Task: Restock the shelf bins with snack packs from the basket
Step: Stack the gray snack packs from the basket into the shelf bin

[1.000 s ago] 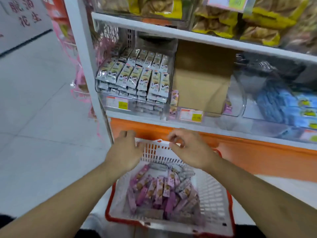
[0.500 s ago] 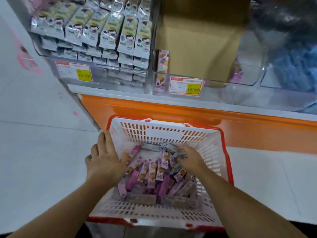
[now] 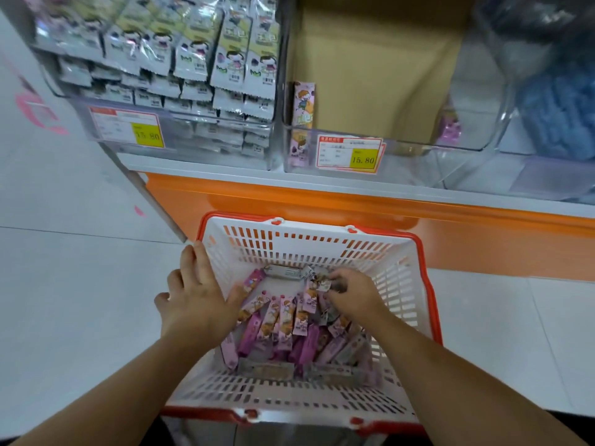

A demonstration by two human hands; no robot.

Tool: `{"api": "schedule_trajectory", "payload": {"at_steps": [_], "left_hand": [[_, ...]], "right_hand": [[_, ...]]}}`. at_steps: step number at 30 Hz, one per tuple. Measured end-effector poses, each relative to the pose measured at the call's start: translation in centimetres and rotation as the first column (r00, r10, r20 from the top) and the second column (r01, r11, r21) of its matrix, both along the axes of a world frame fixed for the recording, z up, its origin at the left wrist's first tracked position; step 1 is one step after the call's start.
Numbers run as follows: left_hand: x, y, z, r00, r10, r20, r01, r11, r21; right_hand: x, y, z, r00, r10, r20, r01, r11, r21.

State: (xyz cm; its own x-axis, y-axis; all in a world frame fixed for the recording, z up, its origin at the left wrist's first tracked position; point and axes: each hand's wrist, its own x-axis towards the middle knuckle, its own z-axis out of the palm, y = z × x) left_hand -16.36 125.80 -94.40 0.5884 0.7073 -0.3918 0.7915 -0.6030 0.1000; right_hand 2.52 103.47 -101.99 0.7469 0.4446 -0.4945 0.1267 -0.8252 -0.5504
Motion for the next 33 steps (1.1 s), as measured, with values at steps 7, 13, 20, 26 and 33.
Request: {"api": "schedule_trajectory", "payload": {"at_steps": [7, 13, 20, 26, 33], "left_hand": [[1.6, 0.4, 6.0, 0.995, 0.104, 0.006, -0.103, 0.990, -0.101], [2.9, 2.1, 16.9, 0.935, 0.348, 0.070, -0.101, 0.450, -0.887], [1.1, 1.6, 23.8, 0.867, 0.419, 0.270, 0.233, 0.138, -0.963], [0.4, 2.4, 24.6, 0.802, 0.470, 0.369, 0.225, 0.334, -0.915], [0.4, 2.8, 25.5, 0.804, 0.451, 0.388, 0.252, 0.333, -0.909]], "right_hand": [[-2.0, 3.8, 14.0, 0.968, 0.244, -0.048, -0.232, 0.956, 0.178], [-4.7, 4.9, 28.1, 0.829, 0.485, 0.279, -0.553, 0.784, 0.281], [-8.0, 3.1, 33.1, 0.630, 0.597, 0.496, -0.744, 0.647, 0.167], [-8.2, 5.2, 33.0, 0.701, 0.512, 0.497, -0.671, 0.708, 0.218], [-7.6, 6.8, 32.4, 0.697, 0.462, 0.548, -0.630, 0.761, 0.159]]}}
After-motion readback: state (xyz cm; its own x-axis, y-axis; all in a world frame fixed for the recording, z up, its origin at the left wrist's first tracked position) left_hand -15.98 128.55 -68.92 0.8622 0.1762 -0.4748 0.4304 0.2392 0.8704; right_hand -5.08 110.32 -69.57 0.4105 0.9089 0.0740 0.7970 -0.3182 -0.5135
